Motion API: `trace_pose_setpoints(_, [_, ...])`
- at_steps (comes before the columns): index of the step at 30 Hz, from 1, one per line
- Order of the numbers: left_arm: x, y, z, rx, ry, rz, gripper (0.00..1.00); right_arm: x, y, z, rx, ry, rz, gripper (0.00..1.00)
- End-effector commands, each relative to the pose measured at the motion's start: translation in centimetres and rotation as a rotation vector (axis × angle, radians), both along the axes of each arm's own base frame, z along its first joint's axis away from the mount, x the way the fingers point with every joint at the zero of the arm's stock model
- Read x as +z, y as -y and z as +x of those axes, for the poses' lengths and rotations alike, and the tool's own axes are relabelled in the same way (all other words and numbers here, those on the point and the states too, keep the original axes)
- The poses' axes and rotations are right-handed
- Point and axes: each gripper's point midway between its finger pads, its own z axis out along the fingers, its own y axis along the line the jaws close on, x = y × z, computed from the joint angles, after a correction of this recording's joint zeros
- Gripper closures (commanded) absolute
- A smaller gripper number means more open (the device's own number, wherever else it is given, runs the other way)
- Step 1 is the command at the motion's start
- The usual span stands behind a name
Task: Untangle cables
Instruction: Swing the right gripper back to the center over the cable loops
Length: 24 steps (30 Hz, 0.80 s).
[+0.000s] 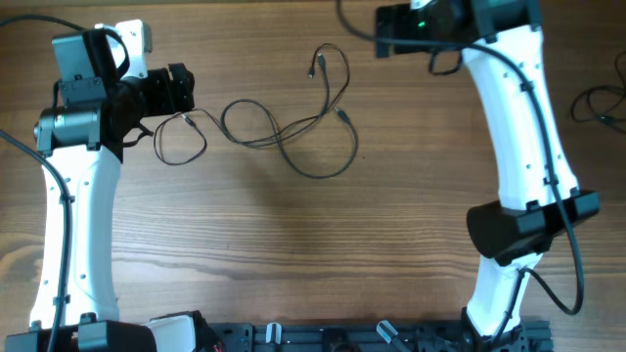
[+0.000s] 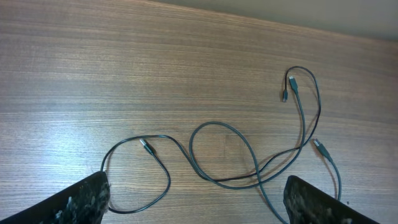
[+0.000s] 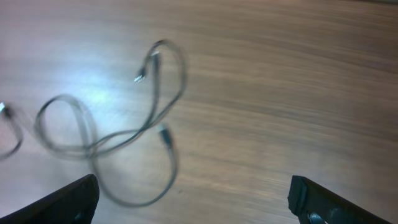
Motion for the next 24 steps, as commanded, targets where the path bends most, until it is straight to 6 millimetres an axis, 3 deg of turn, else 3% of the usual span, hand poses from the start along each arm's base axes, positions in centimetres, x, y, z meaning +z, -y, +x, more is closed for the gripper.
trace_pose_setpoints(1, [1.6, -1.5, 0.0, 0.040, 0.045, 0.019, 0.09, 1.2, -3.1, -2.3, 0.171, -0.003, 0.043, 0.00])
trace_pose_setpoints(5, [1.7, -4.0, -0.4, 0.095, 0.045, -0.008, 0.09, 0.8, -4.9, -3.7, 0.264, -0.033, 0.053, 0.00])
trace_pose_setpoints(10, [1.9, -5.1, -0.7, 0.098, 0.056, -0.067, 0.10, 0.0, -7.3, -4.9, 0.393, -0.063, 0.098, 0.00])
trace_pose_setpoints(14, [1.9, -6.2, -0.9, 0.126, 0.056, -0.067, 0.09, -2.6, -8.6, -5.5, 0.455, -0.117, 0.110, 0.00])
trace_pose_setpoints(15, [1.8, -6.3, -0.9, 0.129, 0.054, -0.068, 0.09, -4.0, -9.4, -5.9, 0.479, -0.145, 0.119, 0.00])
trace_pose_setpoints(21, [1.7, -6.2, -0.9, 0.127, 0.050, -0.070, 0.09, -8.7, -12.3, -6.2, 0.547, -0.165, 0.119, 0.00])
trace_pose_setpoints(24, [1.9, -5.1, -0.8, 0.079, 0.058, -0.107, 0.09, -10.8, -14.0, -6.6, 0.592, -0.161, 0.128, 0.00])
